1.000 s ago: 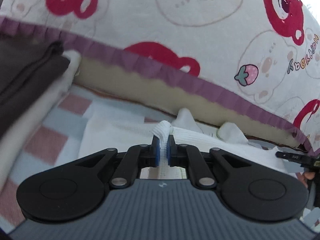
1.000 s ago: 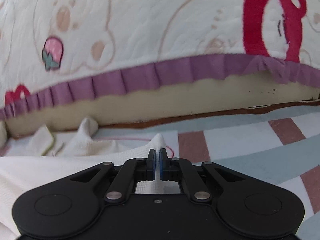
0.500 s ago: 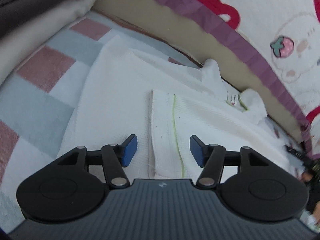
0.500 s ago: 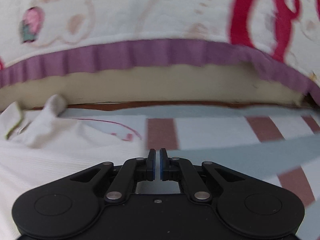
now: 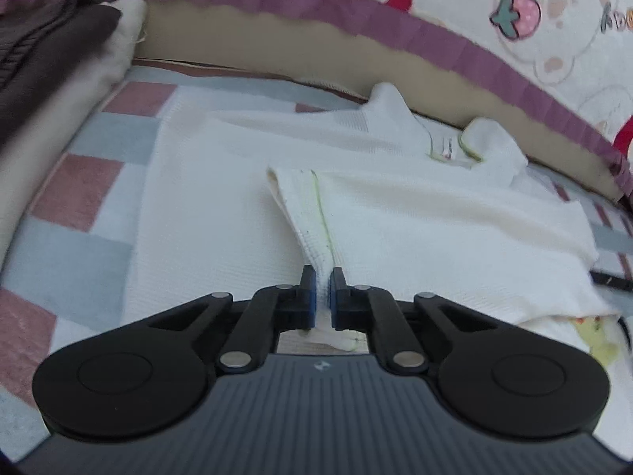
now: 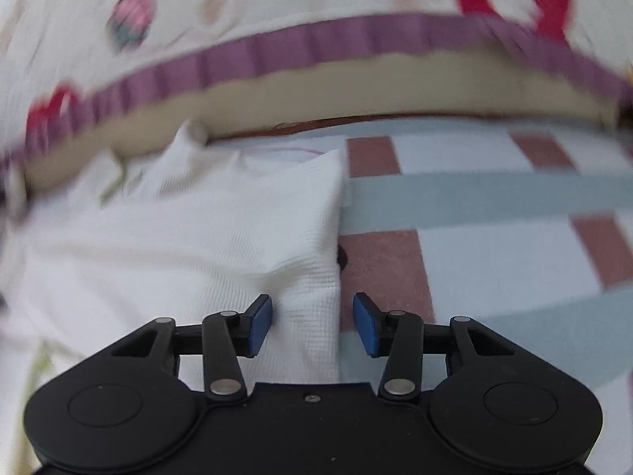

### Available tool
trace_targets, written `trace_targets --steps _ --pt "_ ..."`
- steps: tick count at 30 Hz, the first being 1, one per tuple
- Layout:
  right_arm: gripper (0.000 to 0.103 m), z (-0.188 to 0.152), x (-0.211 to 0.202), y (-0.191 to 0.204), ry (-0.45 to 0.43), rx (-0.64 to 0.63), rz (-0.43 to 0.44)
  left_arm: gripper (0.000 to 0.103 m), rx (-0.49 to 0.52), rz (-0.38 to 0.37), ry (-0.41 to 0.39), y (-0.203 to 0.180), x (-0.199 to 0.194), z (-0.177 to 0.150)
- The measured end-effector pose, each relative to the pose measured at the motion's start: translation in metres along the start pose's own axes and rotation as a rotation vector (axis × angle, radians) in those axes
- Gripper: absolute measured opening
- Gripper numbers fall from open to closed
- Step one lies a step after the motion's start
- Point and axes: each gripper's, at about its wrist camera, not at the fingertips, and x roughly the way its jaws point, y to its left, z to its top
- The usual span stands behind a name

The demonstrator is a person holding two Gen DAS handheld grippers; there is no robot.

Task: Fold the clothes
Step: 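Lay the folded sleeve flat and open both grippers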

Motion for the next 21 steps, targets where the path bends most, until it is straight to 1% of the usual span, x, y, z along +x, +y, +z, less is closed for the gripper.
trace_targets --steps 2,5,8,12,14,17,18,21 --pt "0.052 0.001 0.000 0.000 0.004 -0.001 -0.010 0.006 0.002 0.015 0.002 0.002 -0.004 0.000" --pt "0.052 0.000 -0.003 -0.004 0.009 0.030 -0.020 0.006 0.004 0.025 0.015 0.002 -0.006 -0.002" --pt "0.054 -0.008 -0.009 0.000 0.012 -0.015 -0.041 0.006 0.016 0.046 0.012 0.001 -0.006 -0.003" --pt "0.061 -0.023 -0.020 0.002 -0.008 -0.082 -0.062 0.006 0.026 0.073 0.010 0.001 -0.006 -0.005" --pt "0.062 -0.025 -0.022 -0.002 -0.006 -0.066 -0.059 0.006 0.016 0.070 0.030 0.004 -0.004 -0.008" --pt "0.063 -0.026 -0.023 -0.003 -0.003 -0.065 -0.060 0.009 0.041 0.113 0.058 0.004 -0.002 -0.012" --pt "0.063 -0.026 -0.023 -0.002 -0.003 -0.069 -0.064 0.011 0.046 0.119 0.060 0.004 -0.003 -0.012" --pt "0.064 -0.026 -0.023 0.000 -0.002 -0.067 -0.071 0.011 0.052 0.130 0.062 0.003 -0.006 -0.011"
